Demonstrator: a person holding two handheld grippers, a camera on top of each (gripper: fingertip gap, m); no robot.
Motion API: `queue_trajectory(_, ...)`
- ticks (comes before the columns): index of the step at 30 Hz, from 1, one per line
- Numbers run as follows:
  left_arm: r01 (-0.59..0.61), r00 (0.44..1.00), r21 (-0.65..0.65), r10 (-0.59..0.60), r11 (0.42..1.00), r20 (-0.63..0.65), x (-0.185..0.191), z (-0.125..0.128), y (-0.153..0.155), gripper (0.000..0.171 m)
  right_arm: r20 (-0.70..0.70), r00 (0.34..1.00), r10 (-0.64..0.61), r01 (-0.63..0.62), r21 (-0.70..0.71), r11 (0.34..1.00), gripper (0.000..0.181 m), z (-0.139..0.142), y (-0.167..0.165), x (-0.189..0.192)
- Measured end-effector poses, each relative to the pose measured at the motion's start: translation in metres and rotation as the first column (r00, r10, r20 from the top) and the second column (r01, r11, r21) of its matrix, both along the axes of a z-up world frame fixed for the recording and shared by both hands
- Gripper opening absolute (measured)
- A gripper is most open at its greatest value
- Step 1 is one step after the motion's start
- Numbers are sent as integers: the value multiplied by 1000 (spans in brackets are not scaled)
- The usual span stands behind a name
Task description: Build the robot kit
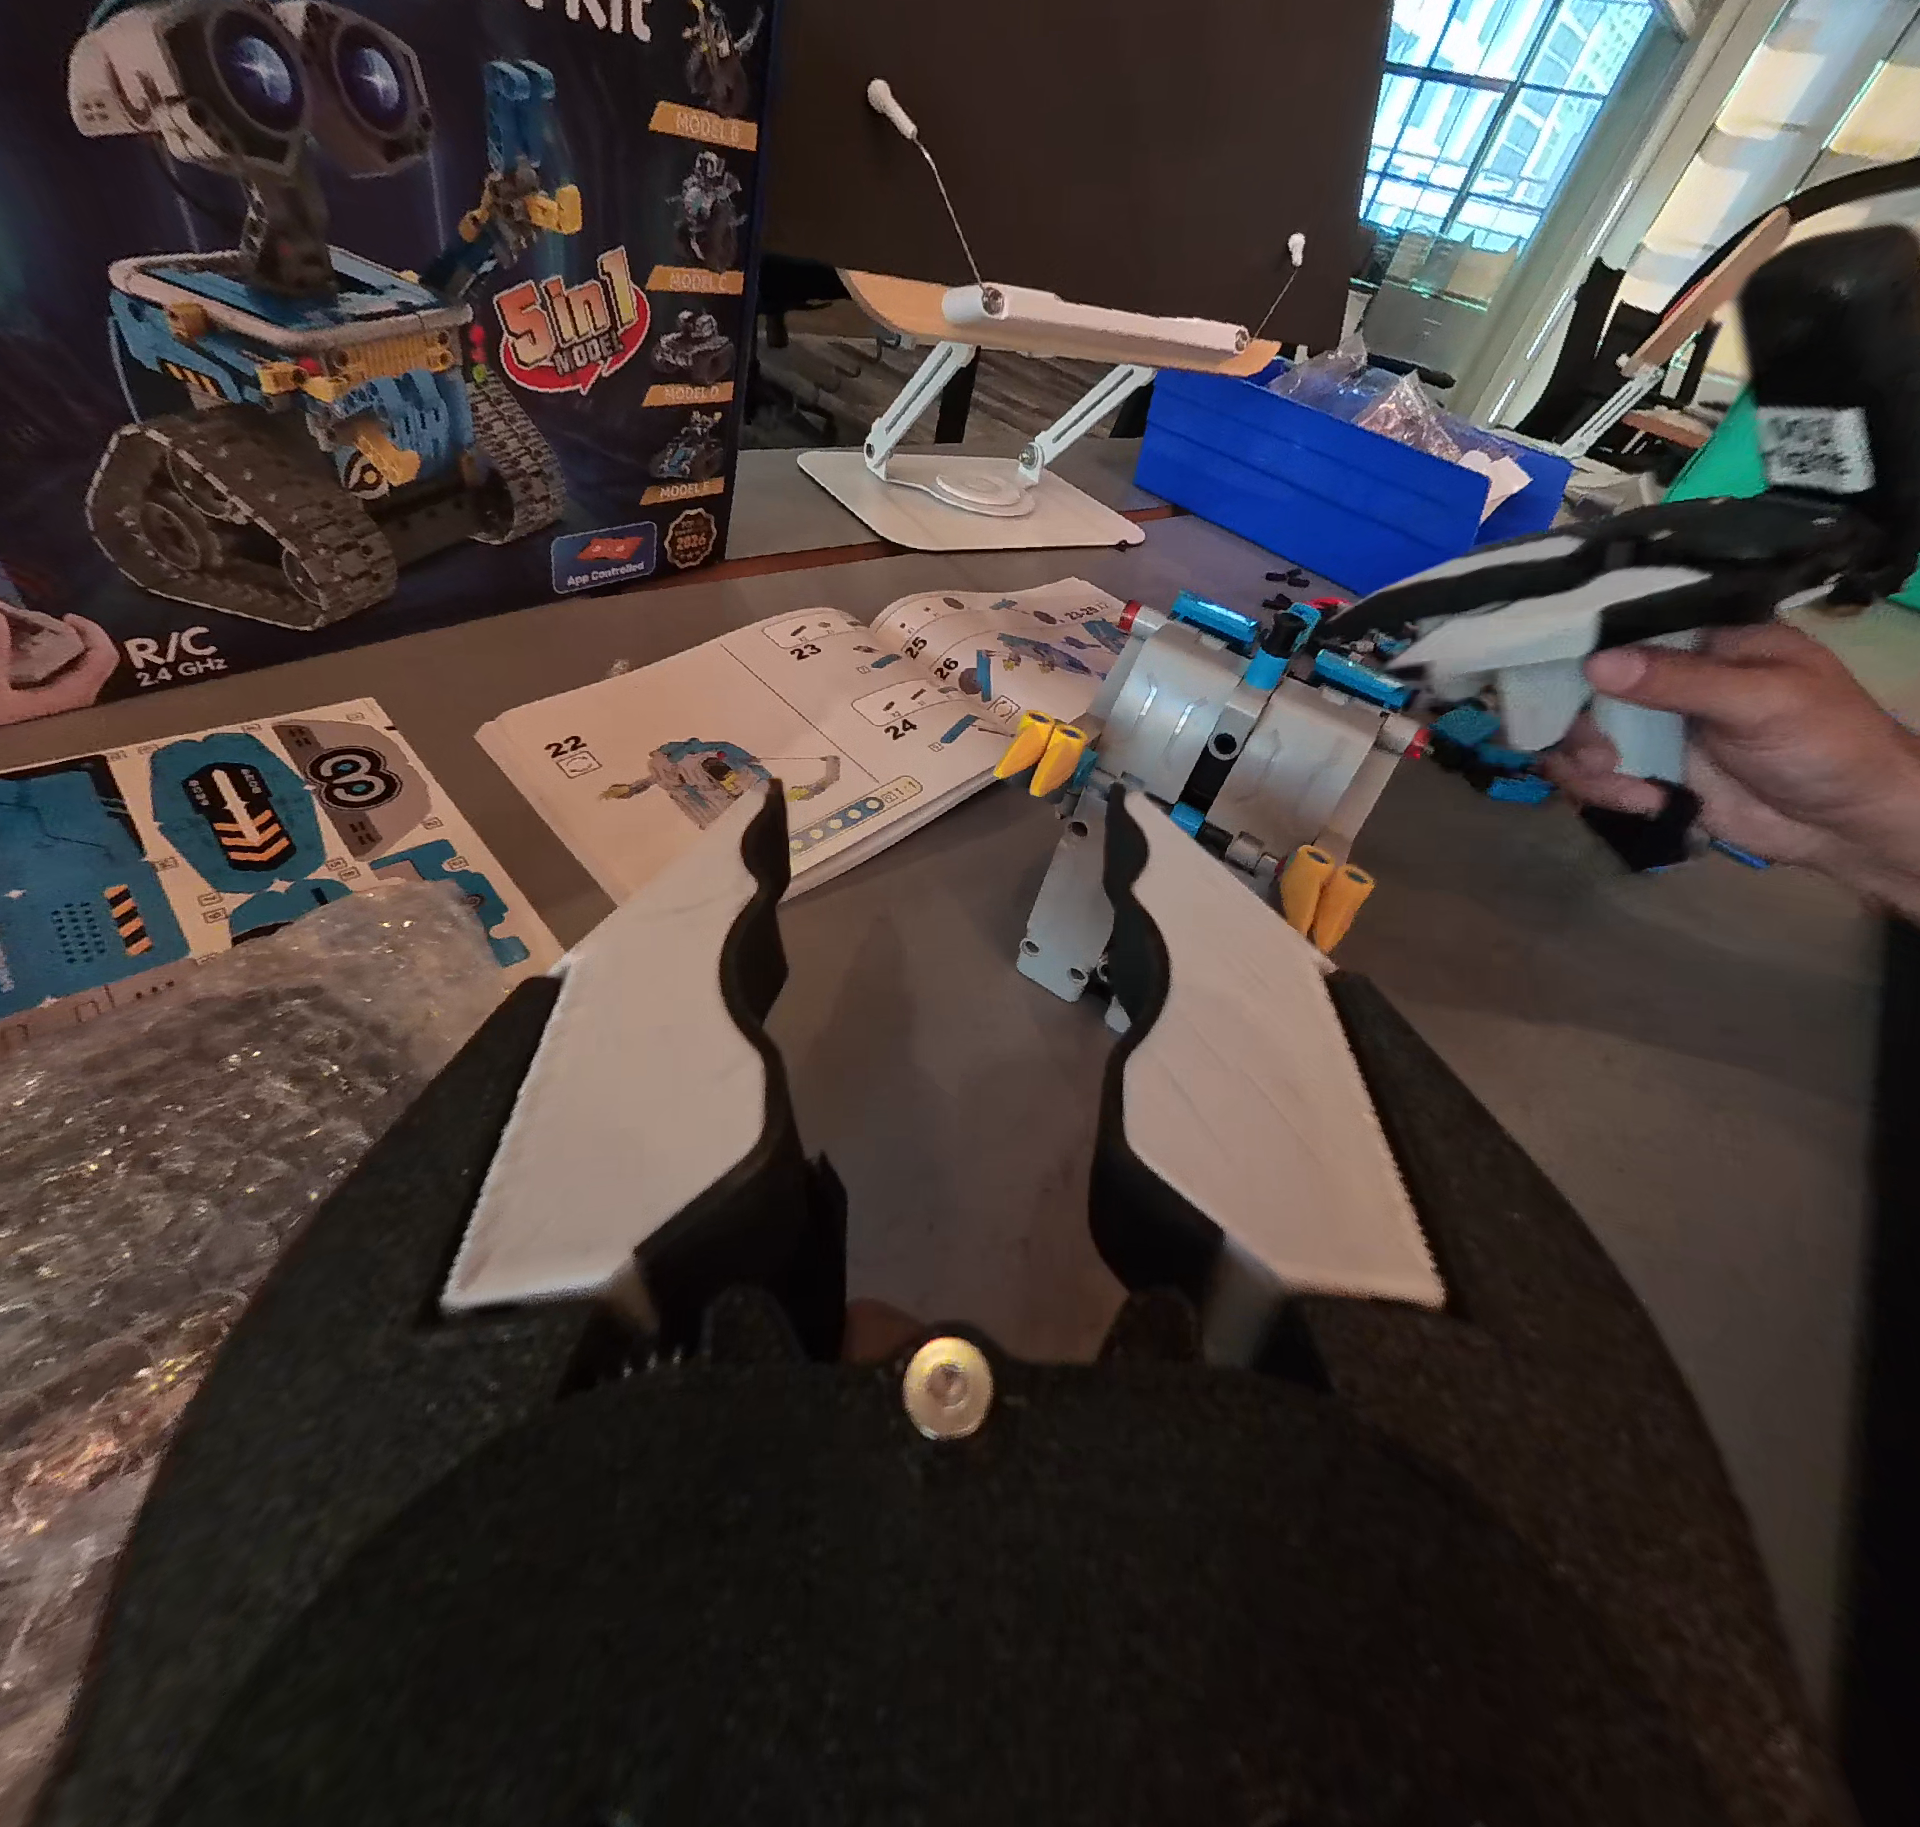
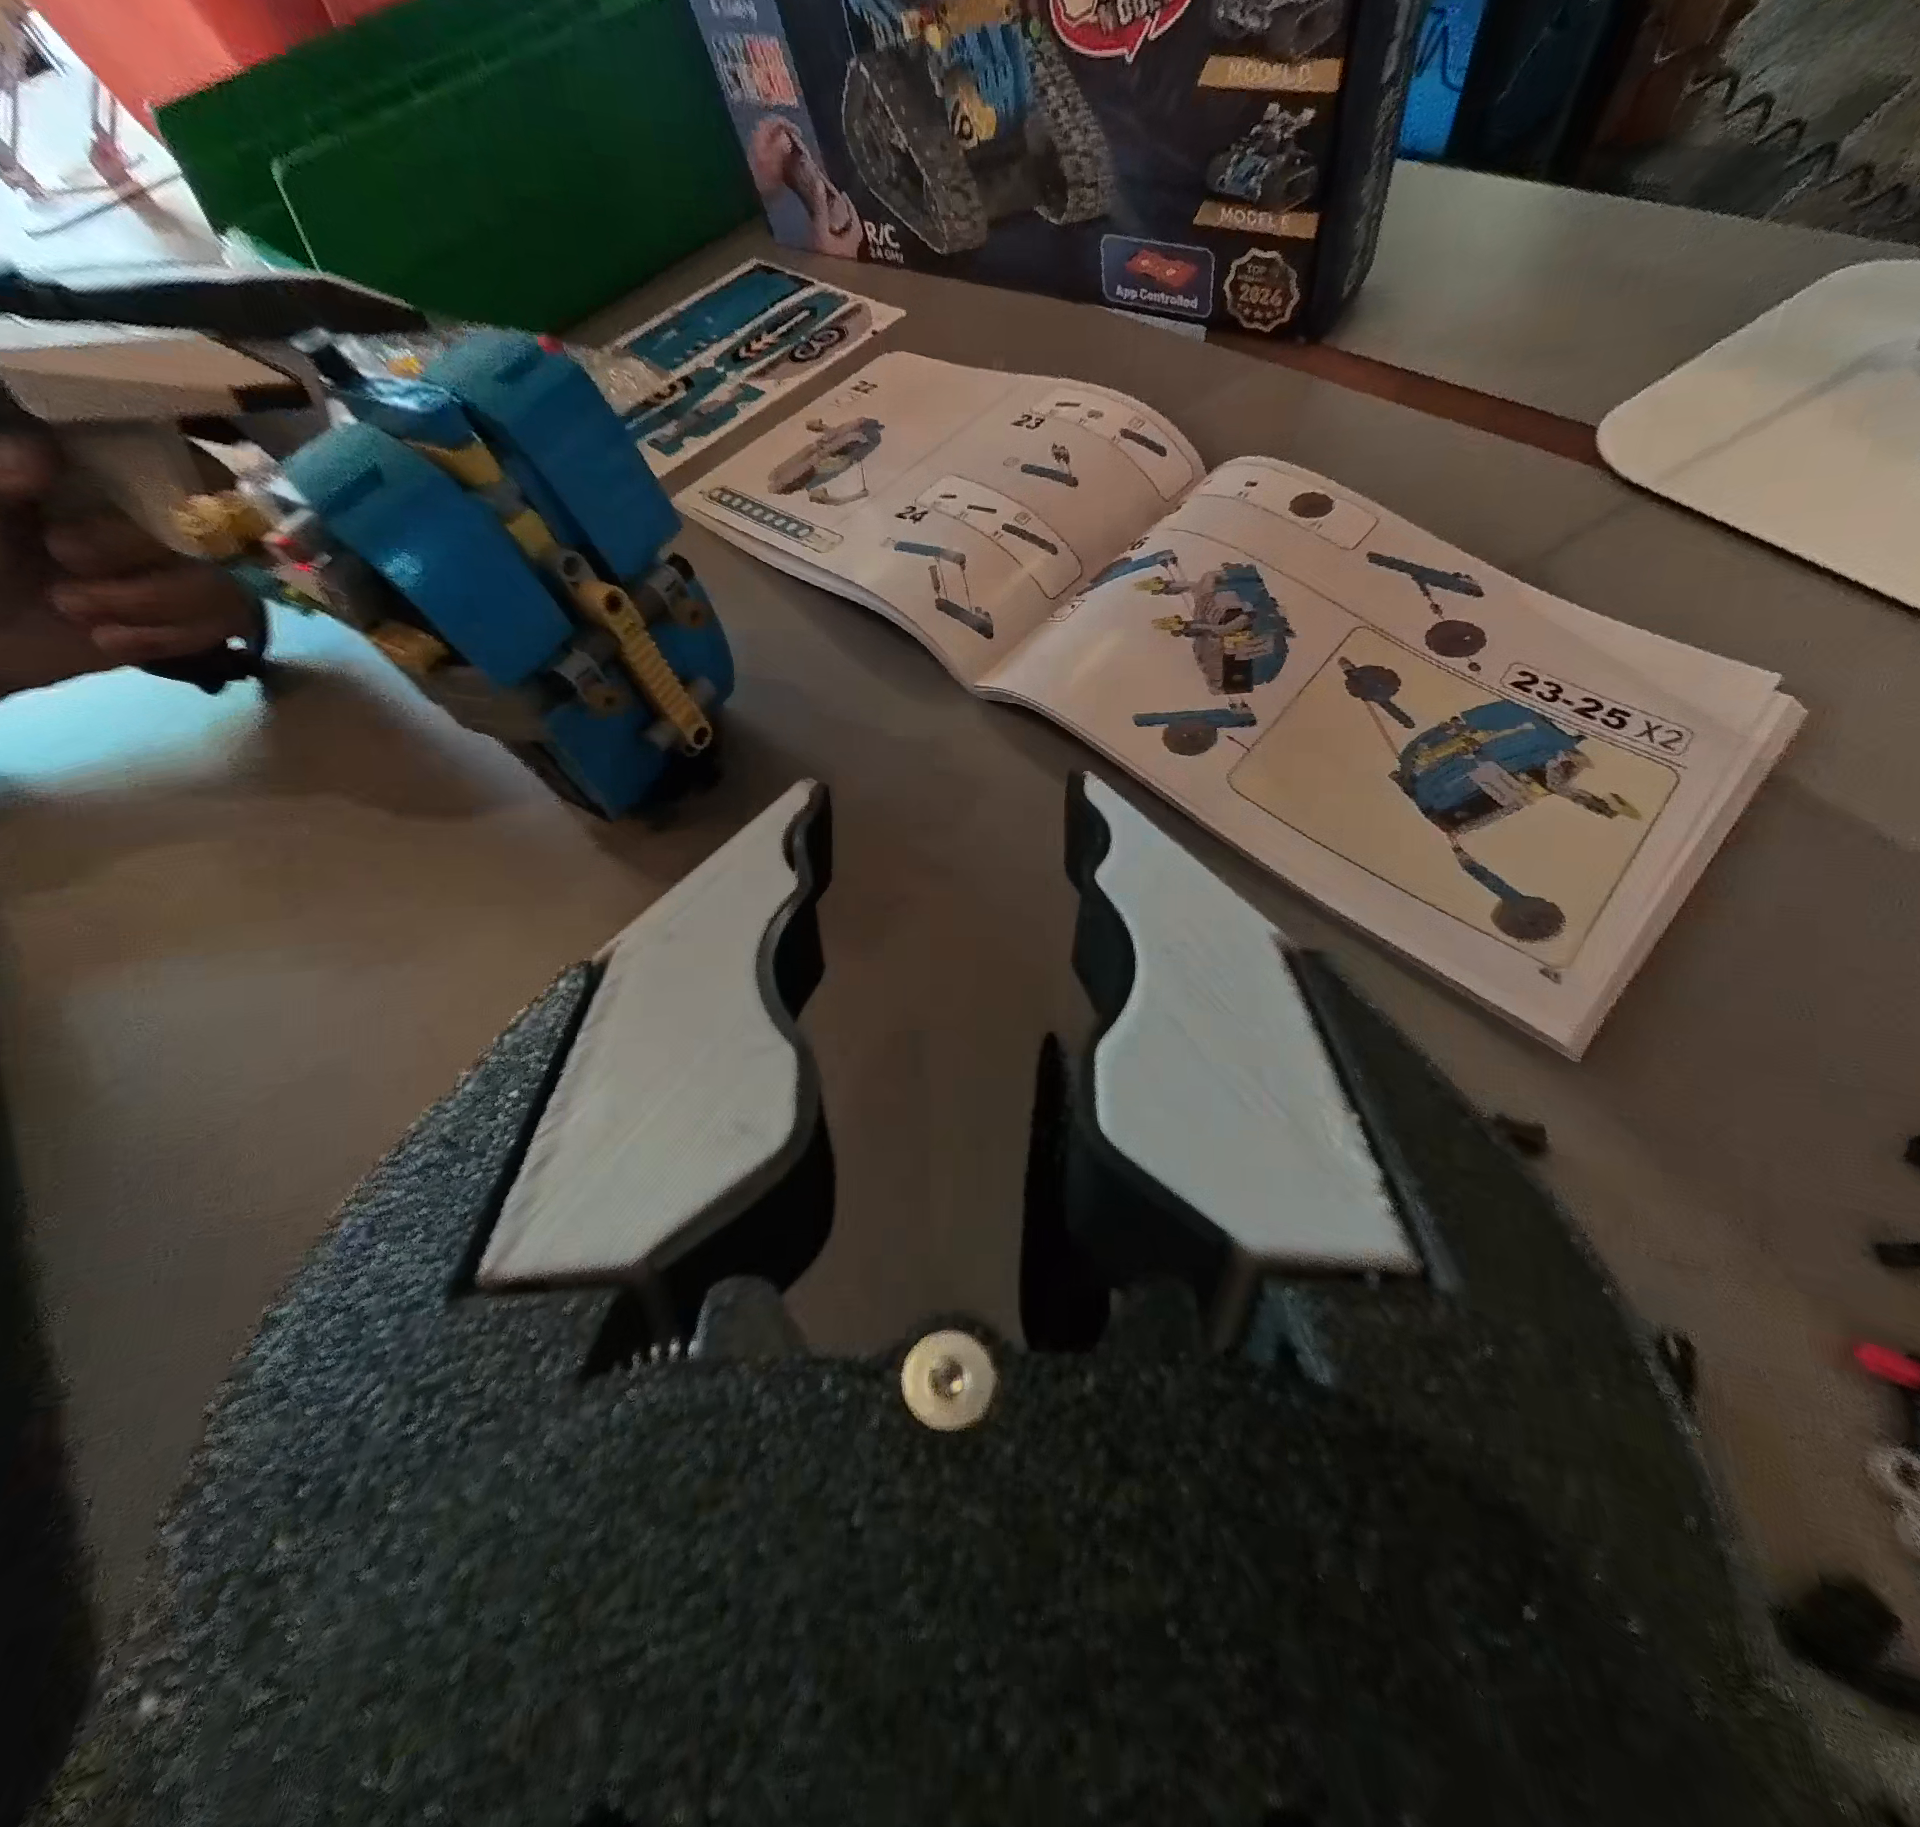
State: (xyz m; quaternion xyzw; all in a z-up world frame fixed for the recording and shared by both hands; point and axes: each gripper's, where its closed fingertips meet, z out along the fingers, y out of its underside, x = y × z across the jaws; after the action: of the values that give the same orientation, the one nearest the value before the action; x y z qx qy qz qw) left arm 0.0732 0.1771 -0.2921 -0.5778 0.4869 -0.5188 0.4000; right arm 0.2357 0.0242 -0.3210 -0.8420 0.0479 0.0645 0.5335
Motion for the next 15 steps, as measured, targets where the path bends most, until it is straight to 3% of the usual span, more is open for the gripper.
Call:
queue_trajectory(2, -4, 1000, -3, 4, 1000, -17, -1, -4, 2, 62, -17, 1000, -15, 15, 15, 1000, 46, 14, -24, 6)
queue_trajectory(4, 3, 999, -32, -4, 999, -36, -2, -11, 2, 63, 26, 997, -74, 73, 20, 997, 46, 30, -68, 24)
queue_trajectory(8, -9, 999, -33, 7, 999, -50, -2, -14, 2, 64, 56, 965, -257, 261, -60, 964, 45, 37, -208, 75)
queue_trajectory(12, 0, 991, -13, -2, 1000, -132, -12, -22, -3, 66, 125, 944, -306, 331, -310, 892, 42, -1, -368, 93)
queue_trajectory(14, -1, 976, 27, 6, 1000, -219, -23, -30, -4, 67, 97, 954, -285, 301, -375, 877, 43, -21, -412, 81)
queue_trajectory(15, -5, 966, 39, 15, 999, -259, -30, -33, -5, 67, 83, 960, -269, 281, -365, 888, 42, -23, -418, 74)
